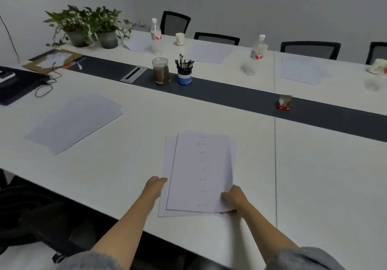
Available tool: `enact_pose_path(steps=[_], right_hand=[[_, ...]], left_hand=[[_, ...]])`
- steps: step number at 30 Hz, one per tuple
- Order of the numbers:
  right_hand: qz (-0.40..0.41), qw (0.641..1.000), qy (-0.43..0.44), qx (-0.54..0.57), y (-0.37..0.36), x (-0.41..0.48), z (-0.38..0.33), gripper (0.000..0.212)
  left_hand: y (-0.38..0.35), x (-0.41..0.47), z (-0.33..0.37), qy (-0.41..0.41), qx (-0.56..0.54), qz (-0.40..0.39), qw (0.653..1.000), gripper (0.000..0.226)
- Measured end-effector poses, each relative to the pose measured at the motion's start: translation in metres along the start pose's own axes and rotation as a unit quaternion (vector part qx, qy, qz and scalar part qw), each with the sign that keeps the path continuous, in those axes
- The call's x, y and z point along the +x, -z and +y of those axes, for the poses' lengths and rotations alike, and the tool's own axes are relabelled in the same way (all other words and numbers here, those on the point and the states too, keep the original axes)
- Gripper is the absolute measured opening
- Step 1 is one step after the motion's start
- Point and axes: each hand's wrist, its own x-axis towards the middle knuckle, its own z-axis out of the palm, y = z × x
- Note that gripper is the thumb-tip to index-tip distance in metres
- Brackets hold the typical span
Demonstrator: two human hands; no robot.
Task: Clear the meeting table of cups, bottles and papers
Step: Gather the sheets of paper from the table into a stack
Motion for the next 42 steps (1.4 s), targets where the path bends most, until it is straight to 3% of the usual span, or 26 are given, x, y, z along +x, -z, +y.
enact_pose_path(steps=[6, 9, 12, 15, 20, 23, 28, 31, 32, 34, 37, 39, 40, 42], right_hand=[[-0.033, 0.998, -0.020, -0.052, 0.004, -0.012, 0.011, 0.031], [-0.029, 0.998, -0.019, -0.047, 0.002, -0.019, 0.015, 0.033], [-0.032, 0.998, -0.022, -0.038, 0.001, -0.028, 0.021, 0.034], [-0.038, 0.998, -0.017, -0.039, 0.000, -0.031, 0.026, 0.034], [-0.051, 0.998, -0.013, -0.033, 0.000, -0.034, 0.031, 0.034], [-0.062, 0.998, -0.007, -0.033, 0.000, -0.039, 0.031, 0.032], [-0.062, 0.992, -0.039, -0.106, -0.002, -0.041, 0.032, 0.028], [0.048, 0.979, 0.004, -0.198, 0.010, -0.035, 0.029, 0.033], [0.077, 0.982, 0.027, -0.171, 0.016, -0.032, 0.026, 0.033], [0.086, 0.993, 0.078, 0.021, 0.030, -0.036, 0.011, 0.043], [-0.010, 0.932, 0.166, 0.322, 0.048, -0.051, -0.023, 0.049], [-0.053, 0.895, 0.226, 0.380, 0.056, -0.059, -0.040, 0.067], [-0.063, 0.893, 0.243, 0.375, 0.058, -0.061, -0.045, 0.076], [-0.076, 0.898, 0.266, 0.342, 0.057, -0.064, -0.054, 0.071]], left_hand=[[-0.006, 0.012, -0.003, 0.044, -0.107, -0.013, 0.993, 0.021], [-0.009, 0.011, -0.009, 0.034, -0.051, -0.008, 0.998, 0.028], [-0.014, 0.008, -0.010, 0.018, -0.016, -0.029, 0.999, 0.020], [-0.017, 0.012, -0.011, -0.015, -0.012, -0.029, 0.999, 0.032], [-0.015, 0.031, -0.024, 0.008, -0.096, -0.044, 0.994, 0.059], [-0.014, 0.011, -0.018, 0.014, -0.083, -0.072, 0.994, 0.074], [-0.016, -0.012, -0.012, -0.048, -0.035, -0.113, 0.992, 0.054], [-0.005, -0.017, -0.011, -0.116, -0.042, -0.113, 0.986, 0.046], [-0.001, -0.019, -0.009, -0.138, -0.047, -0.115, 0.983, 0.042], [0.009, -0.026, 0.000, -0.174, -0.070, -0.115, 0.976, 0.034], [0.021, -0.033, 0.015, -0.210, -0.110, -0.134, 0.962, 0.027], [0.028, -0.036, 0.023, -0.228, -0.125, -0.142, 0.955, 0.029], [0.031, -0.035, 0.026, -0.237, -0.129, -0.138, 0.953, 0.031], [0.035, -0.034, 0.031, -0.252, -0.132, -0.130, 0.950, 0.032]])
